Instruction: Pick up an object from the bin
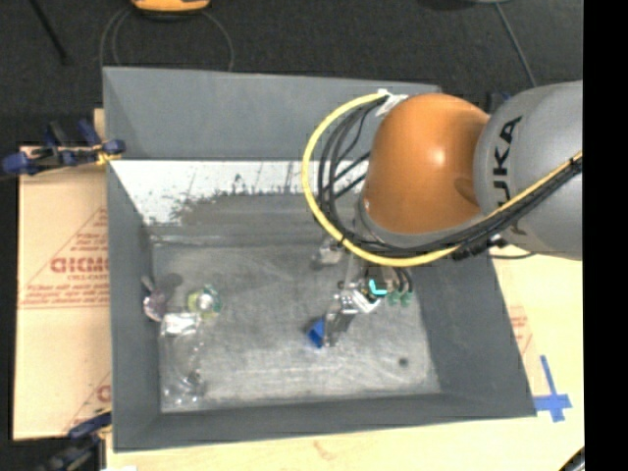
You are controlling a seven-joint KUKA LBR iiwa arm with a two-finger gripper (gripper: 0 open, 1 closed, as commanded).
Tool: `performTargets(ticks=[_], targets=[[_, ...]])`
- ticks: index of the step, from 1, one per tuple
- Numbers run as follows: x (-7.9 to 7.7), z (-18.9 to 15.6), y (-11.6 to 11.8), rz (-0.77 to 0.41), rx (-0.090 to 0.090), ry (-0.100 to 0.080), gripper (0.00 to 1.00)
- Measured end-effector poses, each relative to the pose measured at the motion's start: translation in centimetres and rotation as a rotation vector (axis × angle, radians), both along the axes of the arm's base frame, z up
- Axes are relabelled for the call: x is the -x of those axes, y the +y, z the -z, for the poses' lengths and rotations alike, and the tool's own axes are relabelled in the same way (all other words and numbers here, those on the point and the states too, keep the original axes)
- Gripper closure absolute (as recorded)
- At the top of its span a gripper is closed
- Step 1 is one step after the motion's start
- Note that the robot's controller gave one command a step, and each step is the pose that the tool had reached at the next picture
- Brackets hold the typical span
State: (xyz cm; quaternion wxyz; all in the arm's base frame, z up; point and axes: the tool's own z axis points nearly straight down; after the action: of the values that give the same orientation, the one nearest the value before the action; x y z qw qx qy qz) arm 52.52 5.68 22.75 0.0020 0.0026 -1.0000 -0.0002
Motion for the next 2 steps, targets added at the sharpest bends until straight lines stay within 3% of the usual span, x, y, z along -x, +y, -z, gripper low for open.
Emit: performTargets(ticks=[1, 2], targets=[[3.2, 14.4, -2.1, -0.014, 0.000, 0.003, 0.00], [-0.9, 15.5, -7.6, -0.081, -0.002, -0.012, 0.00]])
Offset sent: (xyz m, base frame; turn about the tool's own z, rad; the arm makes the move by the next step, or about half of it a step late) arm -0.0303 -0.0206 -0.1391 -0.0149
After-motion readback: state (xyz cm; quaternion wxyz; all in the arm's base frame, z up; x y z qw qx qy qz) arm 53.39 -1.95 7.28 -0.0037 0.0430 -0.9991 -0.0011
